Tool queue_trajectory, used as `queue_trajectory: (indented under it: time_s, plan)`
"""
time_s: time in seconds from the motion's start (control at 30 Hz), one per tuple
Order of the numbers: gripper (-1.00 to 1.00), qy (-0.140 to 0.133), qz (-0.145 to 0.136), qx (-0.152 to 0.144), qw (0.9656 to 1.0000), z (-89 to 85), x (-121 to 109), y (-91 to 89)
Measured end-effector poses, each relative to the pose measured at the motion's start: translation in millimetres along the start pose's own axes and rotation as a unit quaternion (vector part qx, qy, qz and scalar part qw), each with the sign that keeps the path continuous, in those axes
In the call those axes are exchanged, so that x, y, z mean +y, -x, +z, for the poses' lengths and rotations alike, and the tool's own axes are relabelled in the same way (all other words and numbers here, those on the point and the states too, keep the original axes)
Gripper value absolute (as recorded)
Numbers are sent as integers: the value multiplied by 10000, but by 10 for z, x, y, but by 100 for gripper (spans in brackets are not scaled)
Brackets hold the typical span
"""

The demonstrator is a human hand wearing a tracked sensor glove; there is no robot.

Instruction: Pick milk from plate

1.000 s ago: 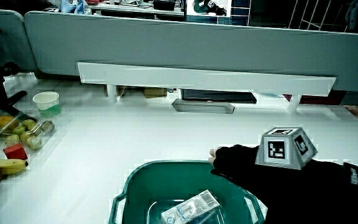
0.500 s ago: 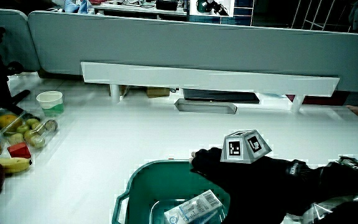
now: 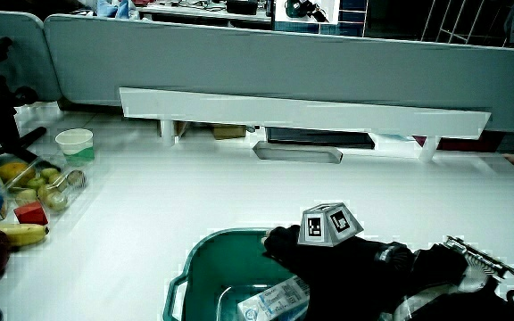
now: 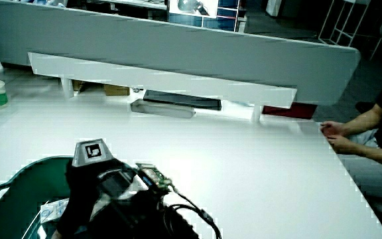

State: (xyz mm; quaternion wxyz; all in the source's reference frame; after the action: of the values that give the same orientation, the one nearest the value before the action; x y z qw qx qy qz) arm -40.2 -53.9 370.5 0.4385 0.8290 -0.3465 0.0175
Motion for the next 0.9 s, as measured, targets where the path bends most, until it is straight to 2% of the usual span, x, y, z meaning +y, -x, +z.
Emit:
queue_trajectory:
  time_s: [0.23,0.37,0.53,0.63,0.9]
  plan:
    - [0,124,-56,-21,9999,-52,145,10]
    - [0,142,20,-25,9999,-73,190,24]
    - [0,-74,65,-92,9999,-90,222,39]
    - [9,-141,110,-148,9997,-102,234,43]
    - [33,-416,209,-65,9989,-87,223,10]
